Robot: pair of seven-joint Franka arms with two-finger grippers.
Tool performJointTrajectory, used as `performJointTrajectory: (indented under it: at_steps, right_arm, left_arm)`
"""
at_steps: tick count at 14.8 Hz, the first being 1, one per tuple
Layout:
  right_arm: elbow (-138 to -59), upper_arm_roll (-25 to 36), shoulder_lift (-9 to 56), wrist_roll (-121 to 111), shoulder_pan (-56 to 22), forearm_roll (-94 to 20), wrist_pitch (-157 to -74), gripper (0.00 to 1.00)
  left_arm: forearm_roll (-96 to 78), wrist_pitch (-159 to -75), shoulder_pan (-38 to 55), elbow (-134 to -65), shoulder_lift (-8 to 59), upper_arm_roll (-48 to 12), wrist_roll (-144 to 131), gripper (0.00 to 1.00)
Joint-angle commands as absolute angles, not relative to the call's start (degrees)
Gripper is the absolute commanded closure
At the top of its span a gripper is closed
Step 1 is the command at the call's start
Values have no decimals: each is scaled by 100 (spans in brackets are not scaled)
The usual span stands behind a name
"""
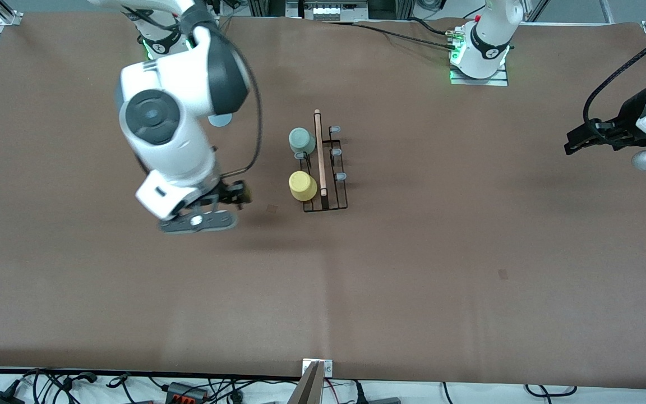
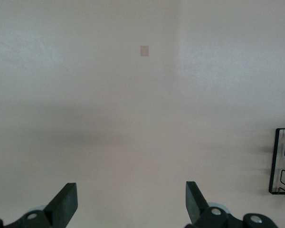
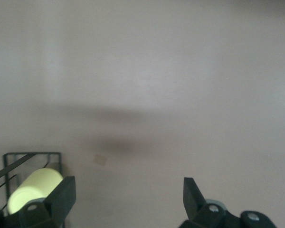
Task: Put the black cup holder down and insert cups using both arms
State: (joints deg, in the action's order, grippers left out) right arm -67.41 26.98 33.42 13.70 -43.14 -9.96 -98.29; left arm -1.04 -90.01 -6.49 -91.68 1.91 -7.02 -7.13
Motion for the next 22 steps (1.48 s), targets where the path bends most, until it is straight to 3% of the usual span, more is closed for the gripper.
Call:
performJointTrajectory:
  at_steps: [1, 7, 22]
  right_arm:
    - [-6820, 2663, 3191, 1065, -3834, -984, -9765, 0]
    - [-6812, 2672, 3173, 853, -3130, -1019, -9765, 0]
    - [-6812, 2506, 2558, 756, -2287, -1037, -9554, 0]
  left_arm:
    - [-185, -8930, -677, -9114, 149, -712, -580, 0]
    - [-185, -8938, -694, -9105, 149, -650, -580, 0]
    - [-193, -8947, -686, -9097, 158, -659, -580, 0]
